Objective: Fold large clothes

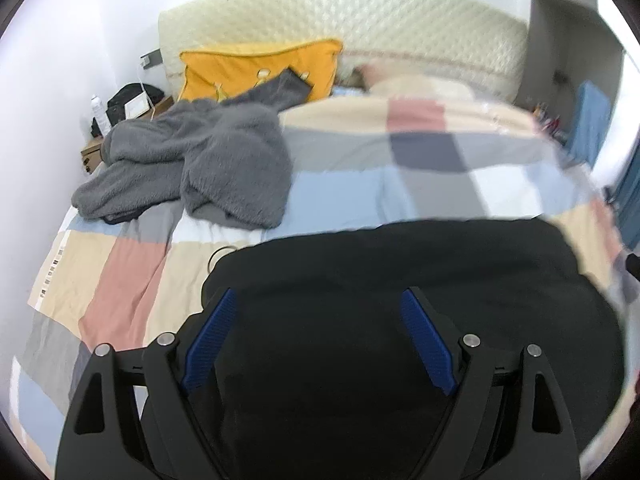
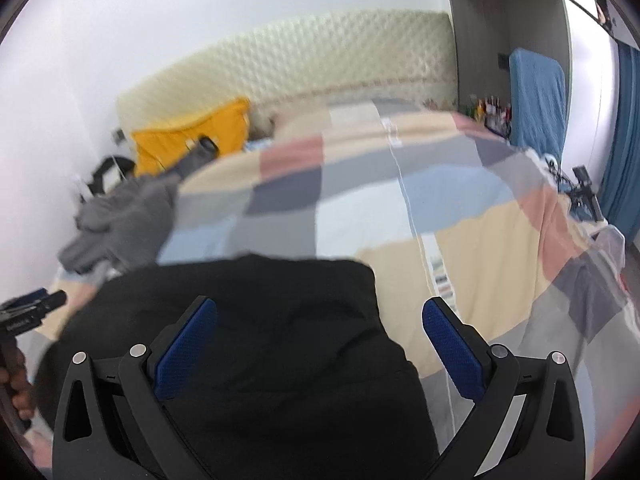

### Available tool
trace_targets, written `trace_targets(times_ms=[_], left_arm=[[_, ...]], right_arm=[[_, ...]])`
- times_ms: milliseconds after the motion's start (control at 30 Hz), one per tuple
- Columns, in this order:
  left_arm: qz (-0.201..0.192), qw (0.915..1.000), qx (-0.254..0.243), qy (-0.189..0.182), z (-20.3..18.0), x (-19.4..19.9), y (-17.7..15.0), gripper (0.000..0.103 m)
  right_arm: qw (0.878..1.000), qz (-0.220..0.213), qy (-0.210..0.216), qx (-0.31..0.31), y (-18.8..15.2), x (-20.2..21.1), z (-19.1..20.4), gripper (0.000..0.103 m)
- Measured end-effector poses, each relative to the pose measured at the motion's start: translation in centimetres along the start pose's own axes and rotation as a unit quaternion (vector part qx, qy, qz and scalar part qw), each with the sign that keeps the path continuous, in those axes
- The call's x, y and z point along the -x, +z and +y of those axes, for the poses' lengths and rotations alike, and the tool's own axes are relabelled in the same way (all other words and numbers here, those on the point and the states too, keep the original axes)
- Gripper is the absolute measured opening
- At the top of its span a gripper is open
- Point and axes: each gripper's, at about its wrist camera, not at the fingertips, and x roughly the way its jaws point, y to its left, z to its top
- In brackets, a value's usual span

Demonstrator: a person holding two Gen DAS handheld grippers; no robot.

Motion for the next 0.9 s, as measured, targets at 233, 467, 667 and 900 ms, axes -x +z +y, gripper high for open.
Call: trace_targets(times_ms=[233, 467, 667, 900], left_arm=[[-0.059, 0.9974, 0.002, -0.042, -1.3, 9.7, 1.7, 0.085], [-0.107, 0.9925, -0.033, -0.048, -2.9, 18.7, 1.4, 0.089], [-0.131, 0.9887, -0.037, -0.063, -3.0, 23.8, -0.3, 0.090], [-0.148, 0.9842, -0.036, -0.090, -2.8, 27.9, -3.7, 0.090]], right_arm=[[0.997, -0.066, 0.015, 0.022, 2.9, 9.7, 2.9, 0.103], [0.989, -0.135, 0.037, 0.044, 3.4, 19.2, 5.5, 0.103], [0.982, -0.176, 0.041, 0.053, 1.6, 24.9, 6.6, 0.103], [0.977, -0.199, 0.045, 0.057, -1.5, 28.8, 7.4, 0.103]])
